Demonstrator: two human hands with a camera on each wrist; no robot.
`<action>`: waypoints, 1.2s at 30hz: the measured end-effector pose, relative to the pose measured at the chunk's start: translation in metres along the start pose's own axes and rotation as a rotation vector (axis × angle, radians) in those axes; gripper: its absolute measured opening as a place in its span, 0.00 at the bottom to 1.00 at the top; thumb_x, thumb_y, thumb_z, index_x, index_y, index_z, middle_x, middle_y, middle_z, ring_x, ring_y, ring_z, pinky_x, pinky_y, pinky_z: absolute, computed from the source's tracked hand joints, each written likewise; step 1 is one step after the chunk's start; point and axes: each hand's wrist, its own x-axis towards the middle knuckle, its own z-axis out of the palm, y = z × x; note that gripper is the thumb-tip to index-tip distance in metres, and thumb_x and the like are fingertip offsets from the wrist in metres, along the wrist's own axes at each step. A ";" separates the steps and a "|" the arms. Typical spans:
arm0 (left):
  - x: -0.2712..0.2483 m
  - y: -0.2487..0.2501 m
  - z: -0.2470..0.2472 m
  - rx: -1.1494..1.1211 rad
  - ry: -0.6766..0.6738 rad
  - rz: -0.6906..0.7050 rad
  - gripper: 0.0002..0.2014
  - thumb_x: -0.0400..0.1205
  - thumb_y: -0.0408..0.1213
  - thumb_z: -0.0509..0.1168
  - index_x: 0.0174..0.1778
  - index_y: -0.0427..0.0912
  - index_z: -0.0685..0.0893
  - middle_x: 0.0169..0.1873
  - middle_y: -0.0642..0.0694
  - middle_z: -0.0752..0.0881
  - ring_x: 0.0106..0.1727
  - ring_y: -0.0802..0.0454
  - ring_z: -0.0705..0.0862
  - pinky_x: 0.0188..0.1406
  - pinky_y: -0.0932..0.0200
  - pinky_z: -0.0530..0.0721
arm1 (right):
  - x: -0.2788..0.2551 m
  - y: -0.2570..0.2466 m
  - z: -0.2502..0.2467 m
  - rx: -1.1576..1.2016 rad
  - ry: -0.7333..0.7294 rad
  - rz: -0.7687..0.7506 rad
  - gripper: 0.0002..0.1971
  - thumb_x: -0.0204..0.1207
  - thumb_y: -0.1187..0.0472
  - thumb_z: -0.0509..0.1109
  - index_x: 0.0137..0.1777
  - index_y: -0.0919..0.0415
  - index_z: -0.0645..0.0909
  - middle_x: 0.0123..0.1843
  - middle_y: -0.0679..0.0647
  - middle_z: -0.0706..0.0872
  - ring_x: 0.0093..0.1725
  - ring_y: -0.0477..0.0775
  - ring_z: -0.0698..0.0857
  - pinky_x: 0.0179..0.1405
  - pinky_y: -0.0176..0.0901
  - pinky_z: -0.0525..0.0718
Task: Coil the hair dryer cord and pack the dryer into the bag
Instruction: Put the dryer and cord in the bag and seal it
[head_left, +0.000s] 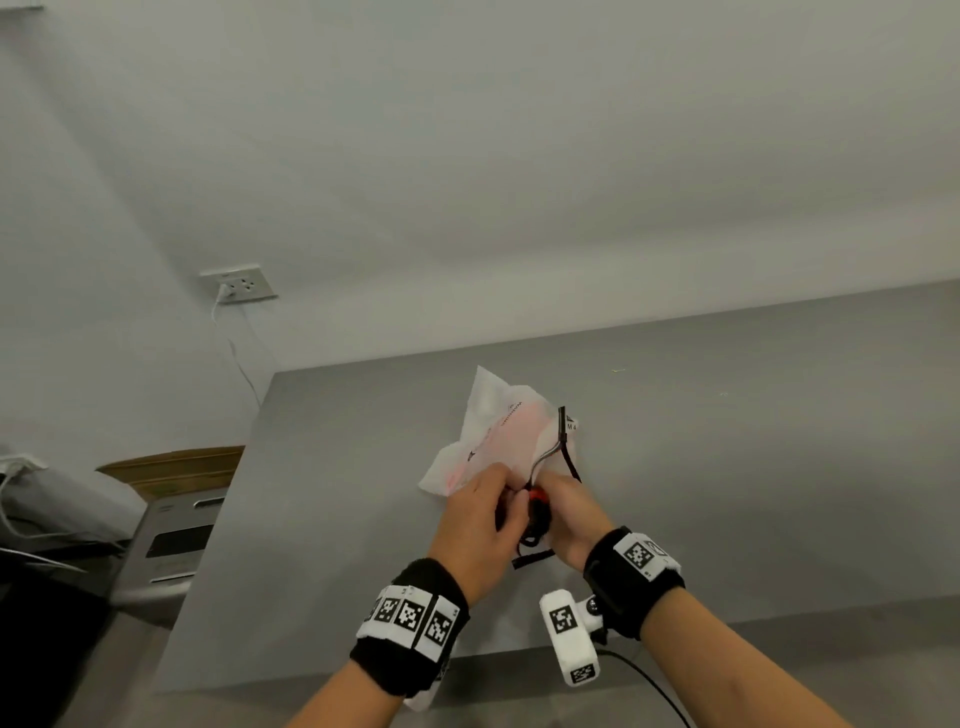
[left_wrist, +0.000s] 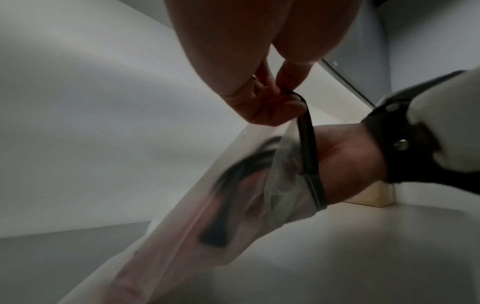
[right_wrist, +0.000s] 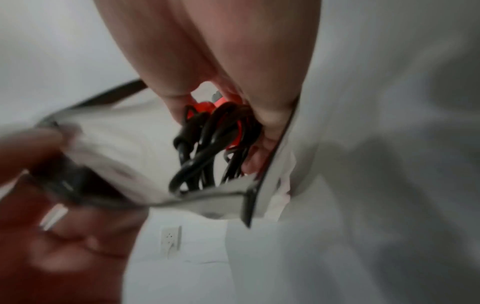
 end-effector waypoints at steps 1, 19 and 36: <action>0.000 0.006 0.001 -0.008 -0.052 0.018 0.01 0.85 0.40 0.65 0.48 0.49 0.81 0.38 0.52 0.85 0.39 0.53 0.84 0.41 0.54 0.87 | -0.001 -0.001 0.002 -0.053 0.005 -0.016 0.10 0.77 0.62 0.65 0.49 0.64 0.87 0.42 0.62 0.89 0.40 0.56 0.89 0.38 0.48 0.87; 0.127 0.004 -0.037 0.161 -0.208 -0.061 0.06 0.84 0.40 0.68 0.53 0.46 0.89 0.45 0.49 0.89 0.48 0.50 0.86 0.54 0.56 0.80 | 0.004 -0.048 -0.012 -0.872 -0.095 -0.211 0.26 0.73 0.45 0.76 0.68 0.56 0.82 0.65 0.61 0.87 0.66 0.63 0.84 0.71 0.61 0.80; 0.104 -0.033 -0.136 -0.041 0.361 -0.204 0.04 0.86 0.38 0.67 0.48 0.45 0.86 0.33 0.46 0.87 0.26 0.50 0.82 0.33 0.56 0.83 | -0.030 -0.134 0.011 -1.454 0.080 -0.861 0.07 0.81 0.61 0.69 0.51 0.58 0.89 0.40 0.52 0.90 0.39 0.57 0.86 0.43 0.53 0.83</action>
